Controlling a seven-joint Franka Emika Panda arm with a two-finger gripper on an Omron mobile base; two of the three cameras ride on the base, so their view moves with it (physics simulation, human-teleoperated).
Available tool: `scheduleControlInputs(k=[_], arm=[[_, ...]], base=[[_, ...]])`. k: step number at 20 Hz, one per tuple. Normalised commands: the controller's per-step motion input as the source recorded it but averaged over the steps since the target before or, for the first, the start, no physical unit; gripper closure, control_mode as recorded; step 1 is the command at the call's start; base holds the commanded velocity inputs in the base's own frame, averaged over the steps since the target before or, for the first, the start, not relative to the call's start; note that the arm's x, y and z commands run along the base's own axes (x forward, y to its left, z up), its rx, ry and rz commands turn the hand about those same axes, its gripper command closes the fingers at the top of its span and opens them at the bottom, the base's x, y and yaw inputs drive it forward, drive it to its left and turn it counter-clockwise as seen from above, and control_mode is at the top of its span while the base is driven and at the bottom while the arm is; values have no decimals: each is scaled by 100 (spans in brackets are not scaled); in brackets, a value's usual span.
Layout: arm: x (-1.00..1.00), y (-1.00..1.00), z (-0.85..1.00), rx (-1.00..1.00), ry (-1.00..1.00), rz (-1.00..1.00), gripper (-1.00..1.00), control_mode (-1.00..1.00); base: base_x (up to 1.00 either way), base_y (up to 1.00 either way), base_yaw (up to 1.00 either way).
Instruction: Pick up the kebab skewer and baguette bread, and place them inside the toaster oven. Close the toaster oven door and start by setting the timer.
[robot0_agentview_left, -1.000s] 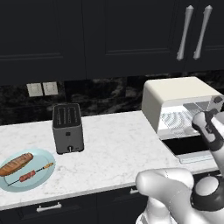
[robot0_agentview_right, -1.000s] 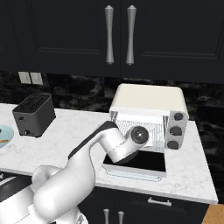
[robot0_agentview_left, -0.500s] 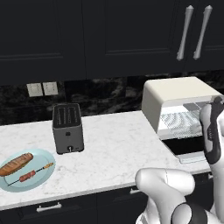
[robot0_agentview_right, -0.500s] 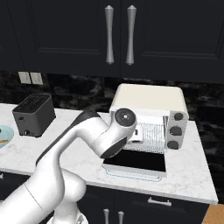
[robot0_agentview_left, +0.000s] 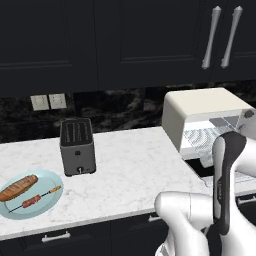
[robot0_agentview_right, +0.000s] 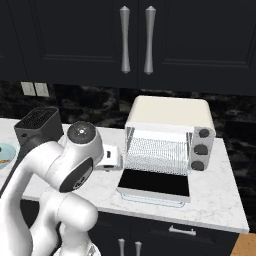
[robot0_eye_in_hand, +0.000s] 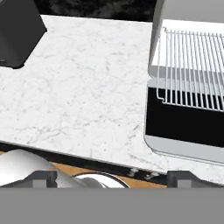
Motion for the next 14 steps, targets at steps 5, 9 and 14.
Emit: scheduleControlInputs(k=[5,9,14], arm=[[-27,100,17,-5,0,0,-100,-100],[-11,100,1,-1,0,0,-100,-100],[-10,100,0,0,0,3,-100,-100]], base=[[0,0,0],[0,0,0],[0,0,0]])
